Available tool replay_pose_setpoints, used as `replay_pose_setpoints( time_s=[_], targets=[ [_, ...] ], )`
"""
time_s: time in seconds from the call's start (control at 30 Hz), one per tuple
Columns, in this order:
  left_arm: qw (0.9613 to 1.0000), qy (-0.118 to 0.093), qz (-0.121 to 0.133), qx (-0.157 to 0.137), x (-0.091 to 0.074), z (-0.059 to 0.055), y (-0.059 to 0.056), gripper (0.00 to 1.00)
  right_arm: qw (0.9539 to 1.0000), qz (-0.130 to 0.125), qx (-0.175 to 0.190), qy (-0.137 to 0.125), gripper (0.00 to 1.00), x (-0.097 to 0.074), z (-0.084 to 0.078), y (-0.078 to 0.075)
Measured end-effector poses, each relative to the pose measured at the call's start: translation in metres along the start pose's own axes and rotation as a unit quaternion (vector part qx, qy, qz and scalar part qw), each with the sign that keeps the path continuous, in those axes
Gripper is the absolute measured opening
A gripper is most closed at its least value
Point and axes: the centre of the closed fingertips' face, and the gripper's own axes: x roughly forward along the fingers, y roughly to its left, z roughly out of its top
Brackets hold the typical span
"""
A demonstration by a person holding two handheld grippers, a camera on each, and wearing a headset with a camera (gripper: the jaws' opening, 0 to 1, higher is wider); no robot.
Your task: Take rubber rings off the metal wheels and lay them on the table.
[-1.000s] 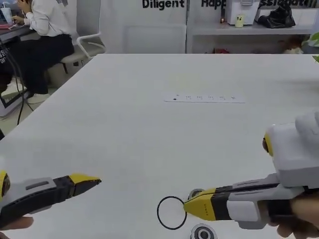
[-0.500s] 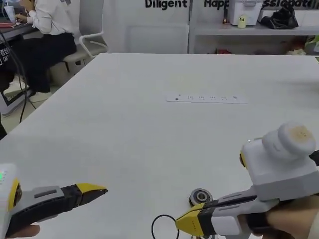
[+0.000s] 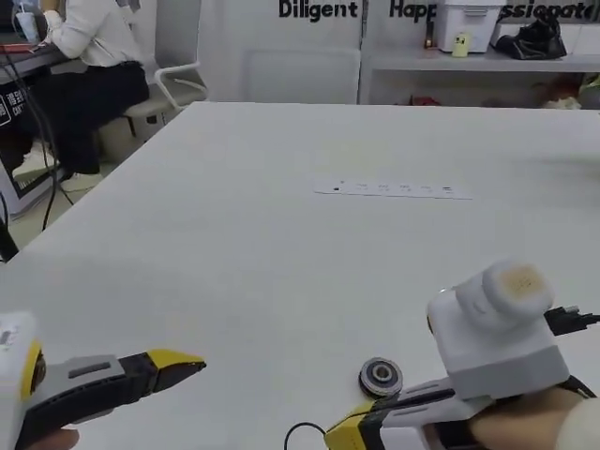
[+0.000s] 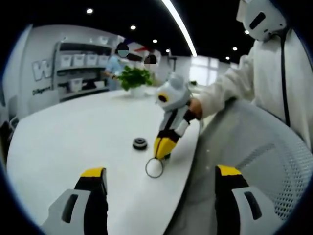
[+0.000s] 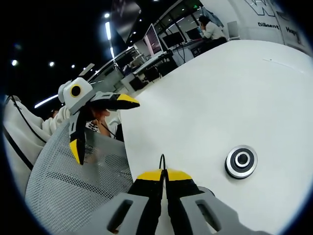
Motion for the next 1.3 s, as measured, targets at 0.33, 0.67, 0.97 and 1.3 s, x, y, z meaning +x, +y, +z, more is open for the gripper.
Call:
replay_pose_setpoints(
  time_s=[0.33,0.67,0.97,1.3],
  targets=[
    [1.0,-0.004,0.003,-0.002,0.0,0.001,0.0,0.92,0.9997,-0.024,-0.005,-0.001,0.0,0.0,-0.002,-0.011],
    [1.0,-0.002,0.007,-0.003,0.0,0.0,0.001,0.92,0.999,-0.035,-0.029,-0.001,0.02,-0.003,-0.002,-0.016],
    [1.0,0.0,0.008,-0.003,0.0,-0.001,0.0,0.92,0.9977,-0.048,-0.046,-0.011,0.04,-0.013,0.004,-0.022],
    [1.0,0.002,0.009,-0.001,0.0,-0.002,0.001,0.91,0.9957,-0.053,-0.072,-0.026,0.08,-0.03,0.013,-0.024]
  ],
)
